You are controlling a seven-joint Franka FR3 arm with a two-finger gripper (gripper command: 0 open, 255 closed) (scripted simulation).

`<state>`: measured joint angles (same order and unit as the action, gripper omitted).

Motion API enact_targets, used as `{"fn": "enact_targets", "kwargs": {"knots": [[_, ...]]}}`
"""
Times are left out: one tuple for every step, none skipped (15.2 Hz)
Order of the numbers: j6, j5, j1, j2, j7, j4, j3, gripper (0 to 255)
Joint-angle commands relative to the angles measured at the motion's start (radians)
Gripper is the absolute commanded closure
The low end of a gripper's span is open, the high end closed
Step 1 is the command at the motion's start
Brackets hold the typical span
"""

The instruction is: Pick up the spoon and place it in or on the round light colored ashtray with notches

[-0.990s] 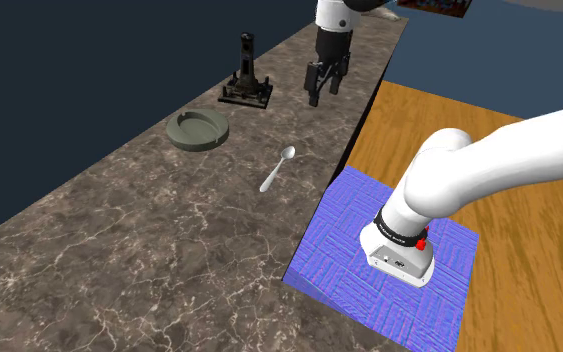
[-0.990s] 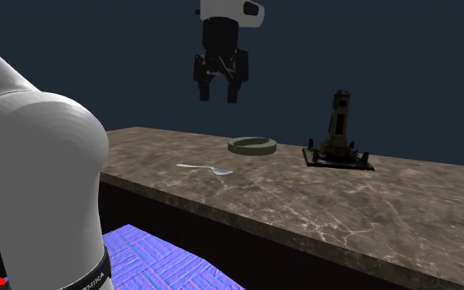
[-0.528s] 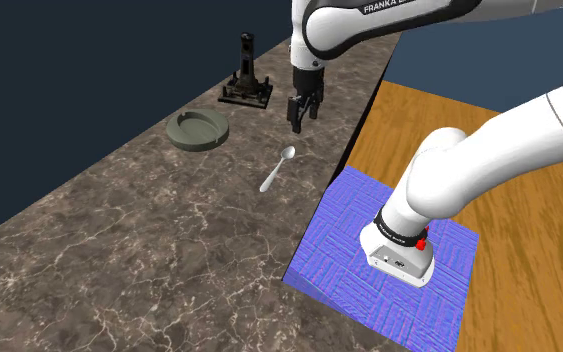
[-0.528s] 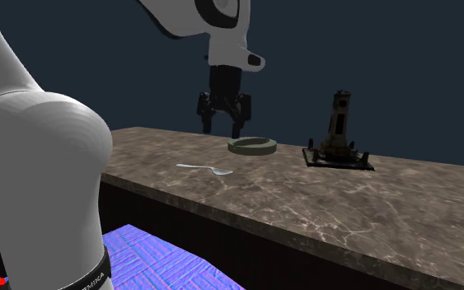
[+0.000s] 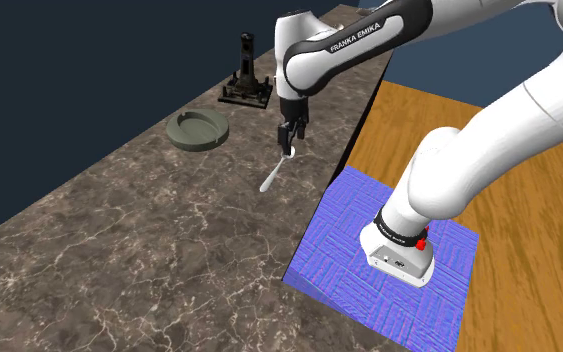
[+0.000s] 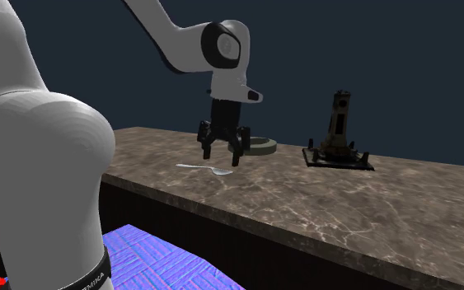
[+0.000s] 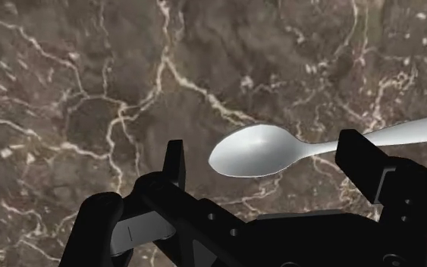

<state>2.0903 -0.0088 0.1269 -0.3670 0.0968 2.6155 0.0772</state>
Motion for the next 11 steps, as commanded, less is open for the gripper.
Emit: {"fn": "enact_targets", "kwargs": {"knots": [[0.032, 0.000, 0.000, 0.014, 0.002, 0.018, 0.001, 0], [0.047, 0.001, 0.001, 0.020, 0.003, 0.027, 0.001, 0], [0.063, 0.001, 0.001, 0.027, 0.003, 0.036, 0.002, 0], [0.089, 0.002, 0.001, 0.039, 0.004, 0.049, 0.002, 0], [0.089, 0.002, 0.001, 0.039, 0.004, 0.049, 0.002, 0], [0.089, 0.002, 0.001, 0.039, 0.004, 0.049, 0.002, 0], [0.089, 0.002, 0.001, 0.039, 0.004, 0.049, 0.002, 0], [0.089, 0.002, 0.001, 0.039, 0.004, 0.049, 0.002, 0], [0.089, 0.002, 0.001, 0.039, 0.004, 0.049, 0.002, 0], [0.089, 0.002, 0.001, 0.039, 0.004, 0.049, 0.002, 0], [0.089, 0.002, 0.001, 0.039, 0.004, 0.049, 0.002, 0]]}}
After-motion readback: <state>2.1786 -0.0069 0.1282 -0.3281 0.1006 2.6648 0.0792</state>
